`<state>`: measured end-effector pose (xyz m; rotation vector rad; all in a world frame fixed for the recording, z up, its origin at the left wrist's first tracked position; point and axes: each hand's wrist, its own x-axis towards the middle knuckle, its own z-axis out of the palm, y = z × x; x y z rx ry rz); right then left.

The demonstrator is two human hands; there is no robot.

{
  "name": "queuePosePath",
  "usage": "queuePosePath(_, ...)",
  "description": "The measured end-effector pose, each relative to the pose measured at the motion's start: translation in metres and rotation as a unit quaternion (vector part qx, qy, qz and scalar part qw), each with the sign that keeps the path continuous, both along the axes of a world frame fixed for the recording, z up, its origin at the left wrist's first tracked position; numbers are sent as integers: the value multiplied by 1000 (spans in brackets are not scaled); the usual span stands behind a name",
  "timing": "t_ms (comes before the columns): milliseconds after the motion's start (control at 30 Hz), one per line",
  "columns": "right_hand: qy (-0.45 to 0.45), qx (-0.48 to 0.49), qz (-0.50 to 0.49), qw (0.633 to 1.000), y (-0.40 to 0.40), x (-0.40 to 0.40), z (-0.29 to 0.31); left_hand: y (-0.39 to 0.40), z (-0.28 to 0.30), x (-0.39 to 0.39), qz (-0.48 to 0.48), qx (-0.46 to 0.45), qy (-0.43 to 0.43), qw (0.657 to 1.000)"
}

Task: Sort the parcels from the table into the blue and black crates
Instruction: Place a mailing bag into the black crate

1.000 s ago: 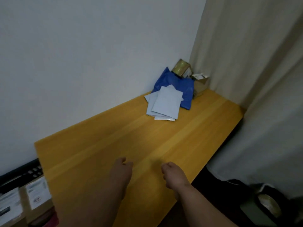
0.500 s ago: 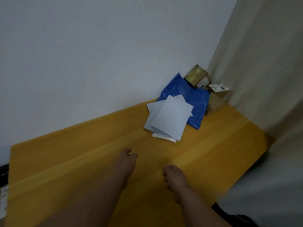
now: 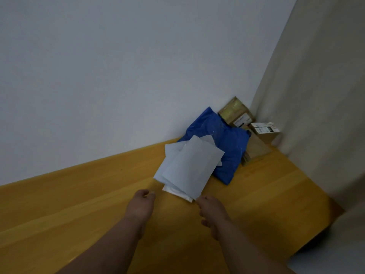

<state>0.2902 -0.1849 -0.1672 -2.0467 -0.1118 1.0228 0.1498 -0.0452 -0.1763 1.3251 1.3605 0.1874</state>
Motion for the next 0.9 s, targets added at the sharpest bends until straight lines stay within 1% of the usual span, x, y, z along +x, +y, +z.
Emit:
queuePosePath(167,-2,1,-13,1000,-4,11,3,14,3,30,-34,19,-4,999)
queuePosePath(300,6,-12,-18,1000,-1,25,-5,17,-4,45,-69,29,15,997)
queuePosePath(433,18,-20,7,1000,11,43,-17,23,-11,63,-80,48,41,995)
queuePosePath(600,50,20,24,998,26,77,-36,34,-22,94,-79,77,55,992)
queuePosePath(667,71,42,15,997,34,88,-43,38,-24,105,-70,80,44,993)
queuePosePath(733,94,69,-2,993,42,99,-49,42,-28,115,-82,86,53,991)
queuePosePath(833,119,78,-20,990,52,111,-58,45,-38,125,-105,40,95,989)
queuePosePath(900,112,76,-37,990,55,116,-63,42,-44,128,-107,9,109,988)
